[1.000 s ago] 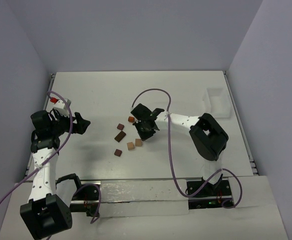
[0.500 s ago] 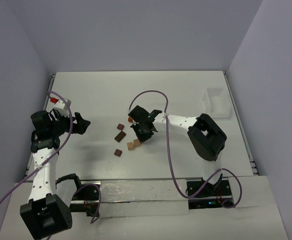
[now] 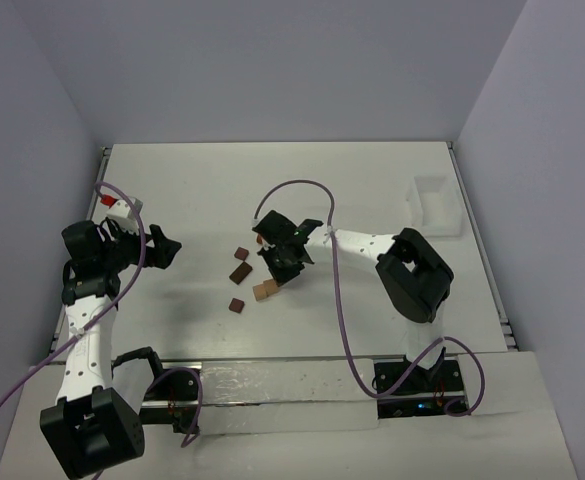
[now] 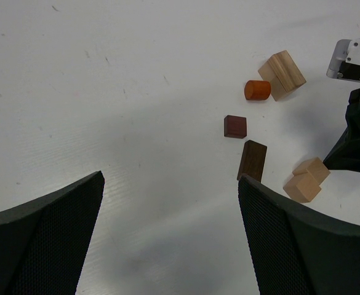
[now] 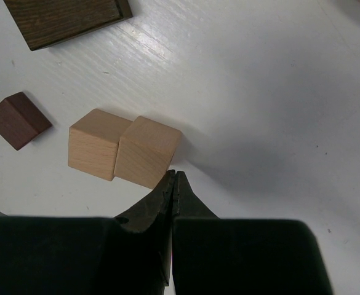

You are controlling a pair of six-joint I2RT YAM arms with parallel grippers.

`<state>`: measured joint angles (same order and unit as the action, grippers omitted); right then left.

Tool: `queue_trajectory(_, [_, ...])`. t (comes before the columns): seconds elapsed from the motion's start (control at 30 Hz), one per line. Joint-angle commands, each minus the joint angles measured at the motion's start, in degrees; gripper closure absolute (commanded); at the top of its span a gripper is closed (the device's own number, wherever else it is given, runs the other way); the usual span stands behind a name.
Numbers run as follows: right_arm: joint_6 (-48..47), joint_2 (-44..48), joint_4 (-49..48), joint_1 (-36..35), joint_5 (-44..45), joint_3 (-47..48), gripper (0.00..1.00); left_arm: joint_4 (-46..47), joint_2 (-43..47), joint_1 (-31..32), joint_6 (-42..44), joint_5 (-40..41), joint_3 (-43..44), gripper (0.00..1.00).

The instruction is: Build the wood block tower

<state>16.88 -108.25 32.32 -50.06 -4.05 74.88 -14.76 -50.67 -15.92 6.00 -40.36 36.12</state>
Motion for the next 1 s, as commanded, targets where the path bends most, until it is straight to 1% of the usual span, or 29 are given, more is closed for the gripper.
queue_trajectory(0.0, [-0.1,-0.21,0.2,-0.95,-0.61,2.11,1.0,2.55,-0.1,-0.25,-0.11,-0.69,0.18,0.04])
queue_trajectory(0.23, [-0.45,-0.03,0.29,-1.18,-0.96,2.03,1.0,2.55,0.04,-0.25,0.06,-0.95,0.09,0.03])
queue_trajectory(0.3, [-0.75,0.03,0.68,-1.27,-0.82,2.34,0.98,2.16,0.39,-0.32,0.75,-1.84,0.32,0.01])
queue_trajectory(0.4, [-1.52,1.17,1.02,-1.16,-0.34,3.01,0.87,0.27,0.93,-0.33,4.58,-4.18,0.97,0.01])
queue_trajectory(0.53, [-2.68,3.93,1.51,-0.32,-0.26,3.68,0.78,-4.43,0.45,-0.25,9.69,-8.76,3.87,0.01])
queue_trajectory(0.63, [-3.22,7.09,1.8,1.15,0.37,3.6,0.67,-7.88,-1.12,-0.25,13.62,-11.32,7.39,0.01])
queue_trajectory(0.7, [-3.81,8.83,1.95,2.02,0.81,3.06,0.6,-10.71,-2.36,-0.25,16.74,-13.57,9.29,0.01])
queue_trajectory(0.73, [-4.08,9.8,1.88,2.47,0.97,2.8,0.57,-11.65,-2.81,-0.25,16.91,-14.28,10.11,0.01])
queue_trajectory(0.77, [-4.85,11.71,2.05,3.62,0.96,2.28,0.48,-12.99,-3.85,-0.15,20.31,-15.83,12.22,0.01])
queue_trajectory(0.83, [-5.79,14.88,2.25,6.39,0.3,1.75,0.31,-20.31,-5.56,0.67,30.69,-17.59,16.77,0.01])
queue_trajectory(0.87, [-6.69,15.97,2.47,7.77,-0.75,1.68,0.25,-24.21,-7.51,1.61,36.11,-17.74,18.6,0.01])
queue_trajectory(0.9, [-7.26,17.17,2.86,9.87,-2.68,1.74,0.19,-30.01,-9.22,3.31,43.89,-17.23,21.16,0.01])
queue_trajectory(0.97, [-8.41,19.25,4.18,13.9,-8.58,2.7,0.07,-42.47,-12.94,9.01,60.84,-12.69,26.21,0.01])
